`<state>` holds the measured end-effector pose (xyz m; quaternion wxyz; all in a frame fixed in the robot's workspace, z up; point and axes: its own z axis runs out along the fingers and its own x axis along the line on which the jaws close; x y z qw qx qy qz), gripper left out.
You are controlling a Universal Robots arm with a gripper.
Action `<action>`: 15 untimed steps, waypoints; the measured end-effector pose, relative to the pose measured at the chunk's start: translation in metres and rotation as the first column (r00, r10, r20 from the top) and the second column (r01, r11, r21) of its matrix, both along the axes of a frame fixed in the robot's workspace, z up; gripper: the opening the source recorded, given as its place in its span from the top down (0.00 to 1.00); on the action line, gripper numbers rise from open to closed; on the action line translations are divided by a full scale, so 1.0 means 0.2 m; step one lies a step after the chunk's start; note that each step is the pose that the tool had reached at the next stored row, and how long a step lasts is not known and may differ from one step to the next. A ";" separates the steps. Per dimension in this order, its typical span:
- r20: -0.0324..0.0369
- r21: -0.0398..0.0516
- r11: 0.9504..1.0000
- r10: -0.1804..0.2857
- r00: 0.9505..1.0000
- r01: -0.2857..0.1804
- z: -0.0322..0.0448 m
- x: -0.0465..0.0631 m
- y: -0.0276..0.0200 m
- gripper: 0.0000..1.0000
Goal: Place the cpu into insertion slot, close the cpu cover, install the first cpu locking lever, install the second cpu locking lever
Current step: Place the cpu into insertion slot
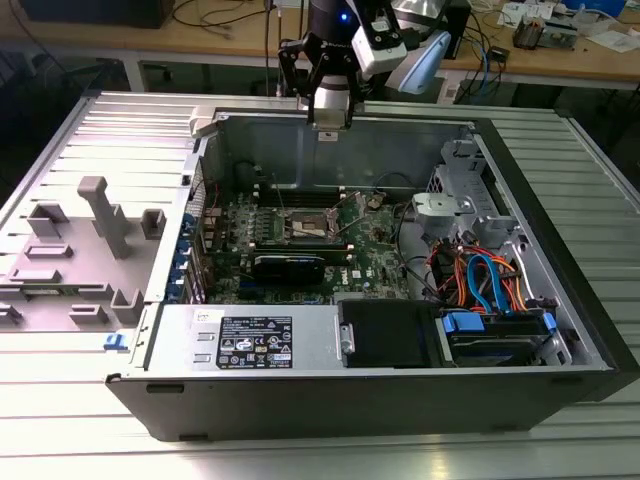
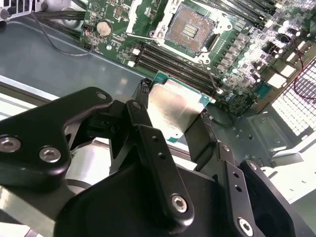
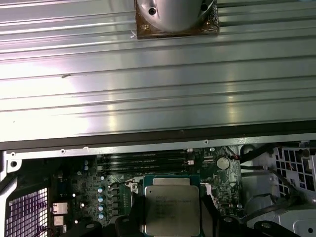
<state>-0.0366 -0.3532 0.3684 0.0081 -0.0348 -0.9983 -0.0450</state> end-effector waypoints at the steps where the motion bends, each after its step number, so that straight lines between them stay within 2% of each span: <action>1: 0.000 0.000 1.000 0.000 1.000 0.000 0.000 0.00 0.000 0.46; 5: 0.000 0.000 1.000 -0.001 1.000 0.001 0.000 0.00 0.000 0.46; 8: 0.000 0.000 0.998 -0.057 0.998 0.057 -0.002 0.00 0.000 0.46; 9: 0.000 0.000 0.998 -0.062 0.998 0.062 -0.003 0.00 -0.003 0.46; 15: 0.000 0.000 0.998 -0.064 0.998 0.064 -0.006 0.00 -0.041 0.46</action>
